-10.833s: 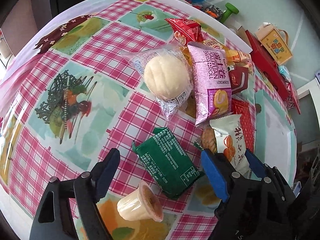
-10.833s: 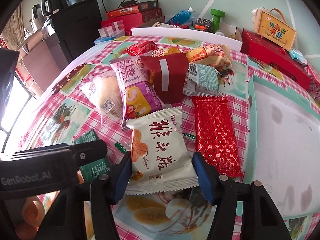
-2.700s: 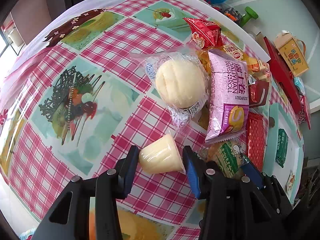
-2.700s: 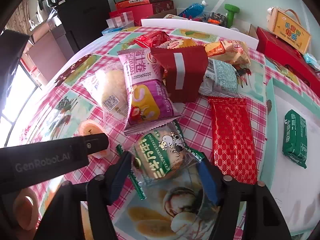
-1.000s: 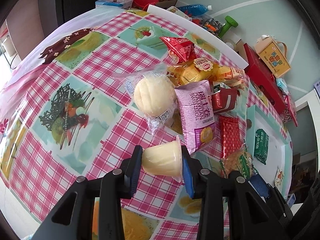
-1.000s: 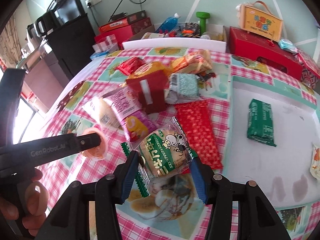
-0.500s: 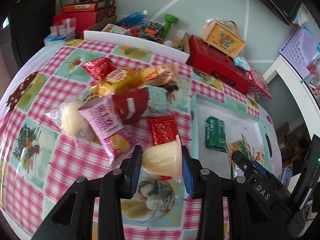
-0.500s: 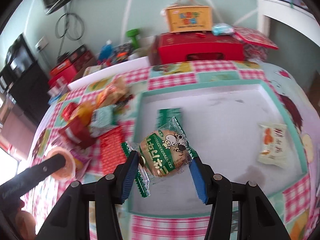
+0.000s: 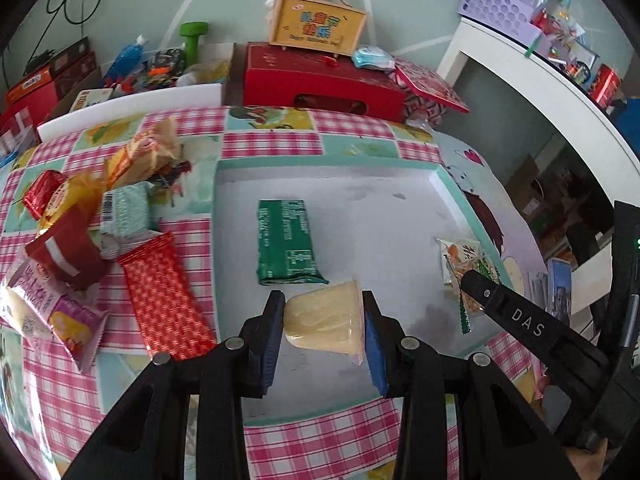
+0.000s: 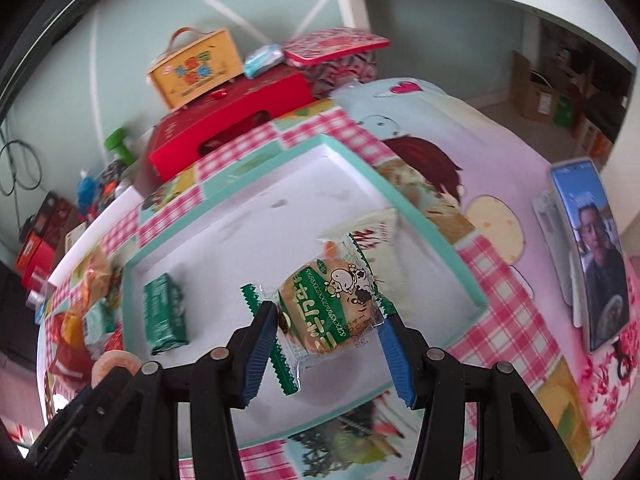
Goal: Organize snacks
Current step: 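Lower the pudding cup into the tray, open left tool while right releases cookie packet, then lift both open tools out of the tray toward the snack pile, then close the left tool on the bagged bun while the right closes on the pink swiss-roll packet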
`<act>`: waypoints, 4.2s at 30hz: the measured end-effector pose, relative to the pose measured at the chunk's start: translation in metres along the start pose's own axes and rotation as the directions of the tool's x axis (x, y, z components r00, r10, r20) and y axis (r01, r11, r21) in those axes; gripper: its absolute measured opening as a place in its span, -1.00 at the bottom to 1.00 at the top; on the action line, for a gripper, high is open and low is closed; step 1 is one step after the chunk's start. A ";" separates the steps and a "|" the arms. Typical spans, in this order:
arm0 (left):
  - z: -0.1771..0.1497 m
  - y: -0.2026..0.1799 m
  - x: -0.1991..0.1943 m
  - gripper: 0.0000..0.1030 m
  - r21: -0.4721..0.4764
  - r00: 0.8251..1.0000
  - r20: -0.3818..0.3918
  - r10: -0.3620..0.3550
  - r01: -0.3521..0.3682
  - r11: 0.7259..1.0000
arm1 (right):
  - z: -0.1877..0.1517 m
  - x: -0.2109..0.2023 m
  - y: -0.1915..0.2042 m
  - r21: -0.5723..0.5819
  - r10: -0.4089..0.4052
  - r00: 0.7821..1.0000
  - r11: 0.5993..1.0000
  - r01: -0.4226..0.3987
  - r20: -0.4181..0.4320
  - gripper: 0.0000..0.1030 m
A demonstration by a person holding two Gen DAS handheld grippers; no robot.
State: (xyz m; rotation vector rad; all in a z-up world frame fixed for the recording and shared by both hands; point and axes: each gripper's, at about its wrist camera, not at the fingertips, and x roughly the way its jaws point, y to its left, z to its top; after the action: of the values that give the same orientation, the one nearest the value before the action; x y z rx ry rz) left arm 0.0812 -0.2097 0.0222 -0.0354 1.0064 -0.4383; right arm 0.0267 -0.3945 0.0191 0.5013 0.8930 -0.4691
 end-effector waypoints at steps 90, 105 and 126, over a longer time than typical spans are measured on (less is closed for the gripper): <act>-0.039 0.278 -0.068 0.91 -0.609 0.908 -0.178 0.380 -0.405 0.682 | -0.118 0.001 0.245 -0.608 0.346 0.926 0.706 -0.363 -0.151 0.68; -0.027 0.290 -0.035 0.91 -0.660 0.947 -0.165 0.276 -0.314 0.683 | -0.146 0.030 0.293 -0.665 0.337 0.911 0.627 -0.405 -0.238 0.35; -0.011 0.274 -0.023 0.07 -0.629 0.960 -0.104 0.260 -0.266 0.731 | -0.142 0.034 0.282 -0.614 0.354 0.895 0.652 -0.444 -0.271 -0.19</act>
State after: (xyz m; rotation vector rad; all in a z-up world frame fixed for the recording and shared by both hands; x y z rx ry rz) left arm 0.1545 0.0505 -0.0276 -0.5033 1.1129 0.1893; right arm 0.1213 -0.0943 -0.0237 0.0484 0.9695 0.3126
